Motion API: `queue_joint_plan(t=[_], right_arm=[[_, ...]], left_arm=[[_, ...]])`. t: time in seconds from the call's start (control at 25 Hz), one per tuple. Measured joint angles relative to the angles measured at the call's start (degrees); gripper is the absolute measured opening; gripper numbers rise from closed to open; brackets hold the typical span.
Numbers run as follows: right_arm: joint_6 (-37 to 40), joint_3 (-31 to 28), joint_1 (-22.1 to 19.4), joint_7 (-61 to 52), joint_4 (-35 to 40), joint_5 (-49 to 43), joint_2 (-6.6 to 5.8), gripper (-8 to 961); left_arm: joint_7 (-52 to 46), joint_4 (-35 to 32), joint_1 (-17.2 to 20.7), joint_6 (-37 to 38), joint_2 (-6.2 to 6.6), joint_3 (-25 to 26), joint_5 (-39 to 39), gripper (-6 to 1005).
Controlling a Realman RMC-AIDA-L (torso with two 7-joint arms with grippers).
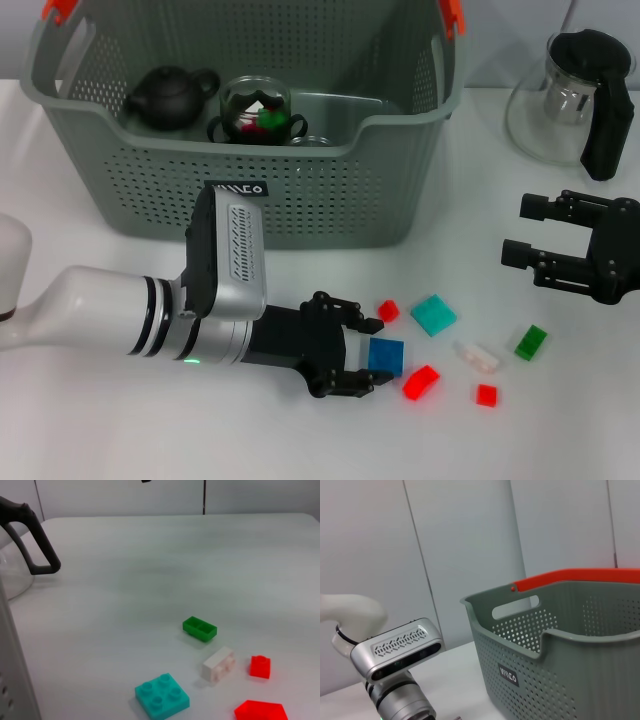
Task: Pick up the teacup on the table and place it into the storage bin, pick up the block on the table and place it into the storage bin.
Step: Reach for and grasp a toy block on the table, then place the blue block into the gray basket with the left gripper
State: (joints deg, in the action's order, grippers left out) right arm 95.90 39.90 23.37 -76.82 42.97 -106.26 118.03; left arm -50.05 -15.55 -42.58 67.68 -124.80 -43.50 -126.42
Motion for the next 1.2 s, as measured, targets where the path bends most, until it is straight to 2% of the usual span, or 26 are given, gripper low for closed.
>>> queue_joint_plan(t=[0.32, 0.52, 0.6, 0.76, 0.96, 1.08, 1.2], right_arm=[[0.0, 0.0, 0.0, 0.0, 0.0, 0.0, 0.00, 741], [0.1, 0.0, 0.0, 0.0, 0.0, 0.0, 0.00, 741], [0.3, 0.0, 0.0, 0.0, 0.0, 0.0, -0.05, 741], [0.4, -0.2, 0.0, -0.1, 0.0, 0.0, -0.07, 741], [0.5, -0.4, -0.1, -0.1, 0.0, 0.0, -0.08, 740], [0.6, -0.4, -0.1, -0.1, 0.0, 0.0, -0.08, 740], [0.6, -0.4, -0.1, -0.1, 0.0, 0.0, -0.09, 740]], left_arm=[[0.2, -0.2, -0.1, 0.4, 0.00, -0.1, -0.2, 520], [0.0, -1.0, 0.2, 1.8, 0.17, -0.7, -0.1, 396], [-0.1, -1.9, 0.5, 3.4, 0.26, -0.6, -0.1, 396], [-2.7, -6.3, 2.5, 9.1, 0.50, -0.3, 0.0, 395], [-7.4, -15.9, 6.6, 18.8, 0.73, 0.3, 0.1, 395], [-8.6, -20.2, 8.4, 24.2, 0.82, 2.8, 0.2, 395], [-8.8, -22.2, 9.2, 30.0, 1.51, 6.8, 0.3, 396]])
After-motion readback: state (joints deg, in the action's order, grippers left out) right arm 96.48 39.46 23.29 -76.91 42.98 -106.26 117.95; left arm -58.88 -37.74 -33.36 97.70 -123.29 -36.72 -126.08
